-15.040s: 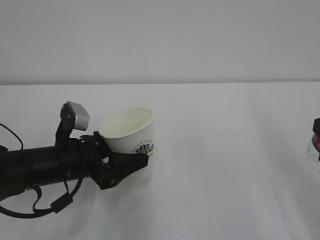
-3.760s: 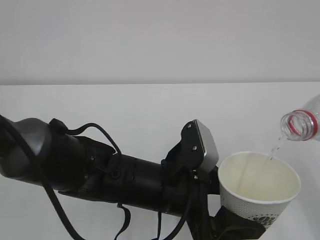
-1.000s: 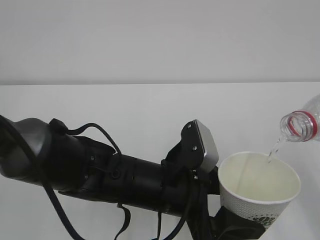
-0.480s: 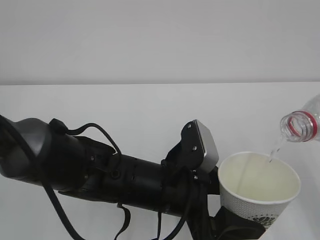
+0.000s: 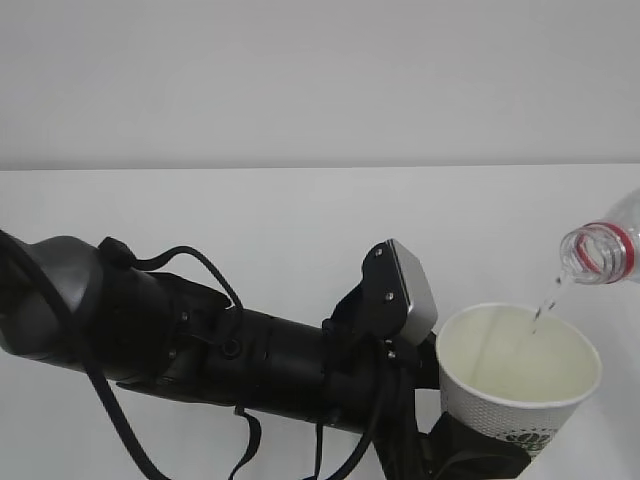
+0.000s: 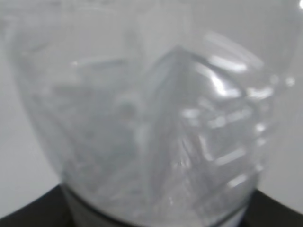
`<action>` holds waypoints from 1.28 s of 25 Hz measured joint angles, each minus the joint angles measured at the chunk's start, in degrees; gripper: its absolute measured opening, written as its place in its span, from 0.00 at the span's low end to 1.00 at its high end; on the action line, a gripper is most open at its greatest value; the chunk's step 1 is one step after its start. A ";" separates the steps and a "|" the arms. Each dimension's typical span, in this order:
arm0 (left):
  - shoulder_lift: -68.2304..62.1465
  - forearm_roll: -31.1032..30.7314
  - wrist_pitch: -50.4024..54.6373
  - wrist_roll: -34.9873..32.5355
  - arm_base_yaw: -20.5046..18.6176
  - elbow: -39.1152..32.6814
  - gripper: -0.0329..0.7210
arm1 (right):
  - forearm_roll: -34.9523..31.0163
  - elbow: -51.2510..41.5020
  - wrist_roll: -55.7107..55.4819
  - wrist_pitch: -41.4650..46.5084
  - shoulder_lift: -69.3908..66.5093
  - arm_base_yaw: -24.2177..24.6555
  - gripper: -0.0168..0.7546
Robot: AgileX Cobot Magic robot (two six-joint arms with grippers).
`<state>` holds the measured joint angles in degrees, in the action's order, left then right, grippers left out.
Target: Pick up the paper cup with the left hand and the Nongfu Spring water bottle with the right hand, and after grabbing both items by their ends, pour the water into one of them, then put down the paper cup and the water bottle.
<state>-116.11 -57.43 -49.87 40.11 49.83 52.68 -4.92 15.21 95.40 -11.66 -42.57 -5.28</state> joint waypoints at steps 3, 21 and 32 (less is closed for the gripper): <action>0.00 0.00 0.00 0.00 0.00 0.00 0.77 | 0.00 0.00 0.00 0.00 0.00 0.00 0.55; 0.00 0.00 0.00 0.00 0.00 0.00 0.77 | 0.00 0.00 0.49 0.00 0.00 0.00 0.55; 0.00 0.00 0.00 0.00 0.00 0.00 0.77 | 0.00 0.00 0.62 -0.11 0.00 0.00 0.55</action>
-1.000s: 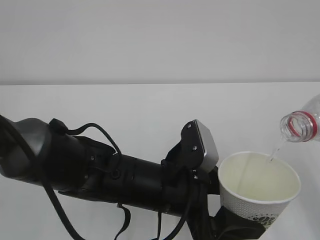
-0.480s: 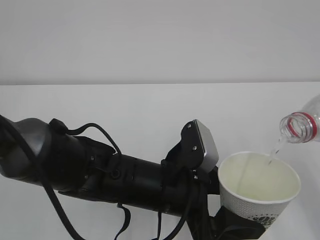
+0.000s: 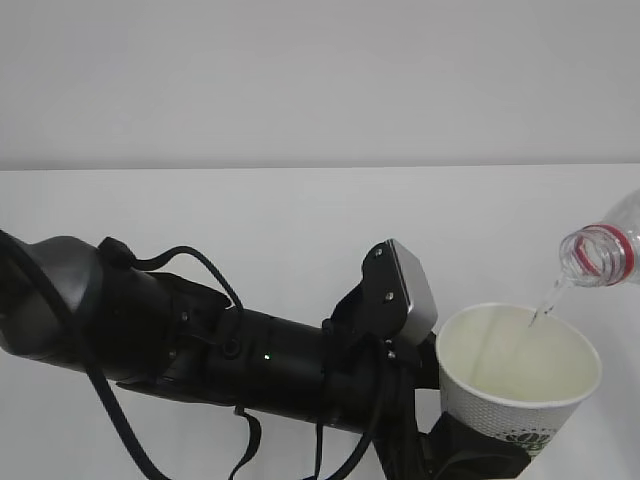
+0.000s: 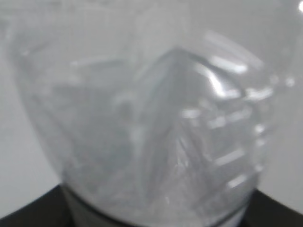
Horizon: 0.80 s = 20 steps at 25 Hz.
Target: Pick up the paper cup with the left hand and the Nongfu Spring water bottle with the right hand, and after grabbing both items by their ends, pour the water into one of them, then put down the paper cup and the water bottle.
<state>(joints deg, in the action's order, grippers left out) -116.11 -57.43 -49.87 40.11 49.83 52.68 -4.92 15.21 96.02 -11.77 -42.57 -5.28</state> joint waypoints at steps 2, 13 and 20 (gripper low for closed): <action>0.00 0.00 0.00 0.00 0.00 0.00 0.77 | 0.00 0.00 0.00 0.00 0.00 0.00 0.55; 0.00 0.00 0.00 0.00 0.00 0.00 0.77 | 0.00 0.00 0.00 0.00 0.00 0.00 0.55; 0.00 0.00 0.00 0.00 0.00 0.00 0.77 | 0.00 0.00 0.09 0.00 0.00 0.00 0.55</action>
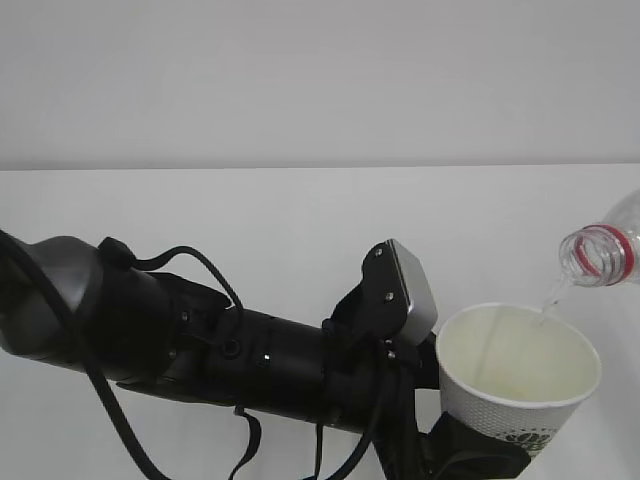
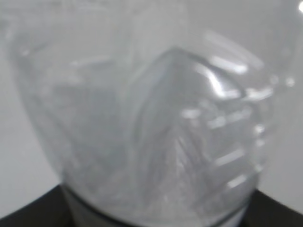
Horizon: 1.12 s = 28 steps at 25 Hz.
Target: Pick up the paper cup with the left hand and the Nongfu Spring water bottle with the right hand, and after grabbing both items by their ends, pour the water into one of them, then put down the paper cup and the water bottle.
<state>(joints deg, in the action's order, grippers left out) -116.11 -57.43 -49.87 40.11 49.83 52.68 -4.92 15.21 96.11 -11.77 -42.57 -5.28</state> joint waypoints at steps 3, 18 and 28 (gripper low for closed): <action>0.00 0.00 0.00 0.00 0.00 0.00 0.77 | 0.00 0.00 0.13 -0.10 0.00 0.00 0.55; 0.00 0.00 0.00 0.00 0.00 0.00 0.77 | 0.00 0.00 0.39 -0.22 0.00 0.00 0.55; 0.00 0.00 0.00 0.00 0.00 0.00 0.77 | 0.00 0.00 0.39 -0.22 0.00 0.00 0.55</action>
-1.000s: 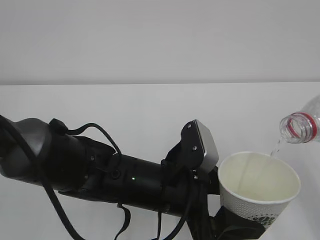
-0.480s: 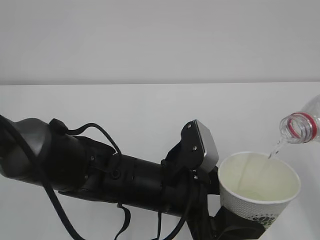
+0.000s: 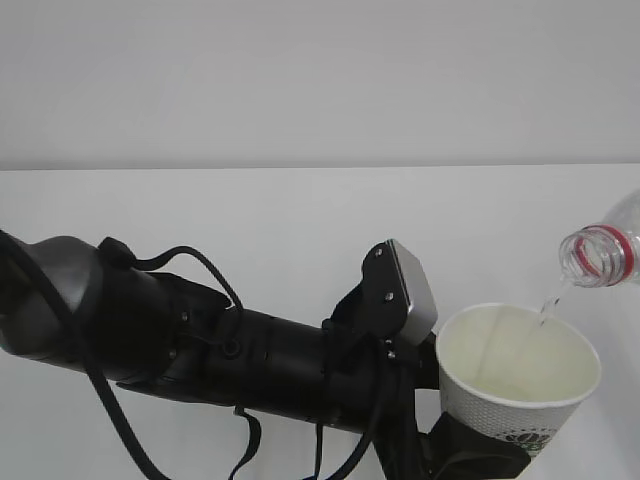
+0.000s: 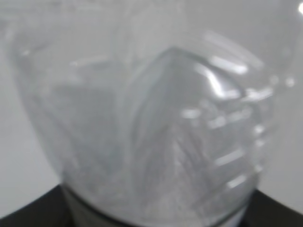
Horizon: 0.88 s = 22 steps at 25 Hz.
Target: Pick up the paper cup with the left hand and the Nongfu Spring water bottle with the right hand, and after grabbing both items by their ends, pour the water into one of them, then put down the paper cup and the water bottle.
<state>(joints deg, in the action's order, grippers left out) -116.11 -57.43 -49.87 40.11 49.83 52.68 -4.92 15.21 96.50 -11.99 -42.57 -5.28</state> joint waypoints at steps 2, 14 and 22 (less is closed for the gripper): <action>0.00 0.00 0.00 0.00 0.00 0.00 0.77 | 0.00 0.00 0.04 0.00 0.00 0.00 0.55; 0.00 0.00 0.00 0.00 0.00 0.00 0.77 | 0.00 0.00 0.74 -0.10 0.00 0.00 0.55; 0.00 0.00 0.00 0.00 0.00 0.00 0.77 | 0.00 0.00 0.74 -0.10 0.00 0.00 0.55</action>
<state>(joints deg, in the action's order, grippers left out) -116.11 -57.43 -49.87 40.11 49.83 52.68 -4.92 15.21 97.24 -12.09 -42.57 -5.28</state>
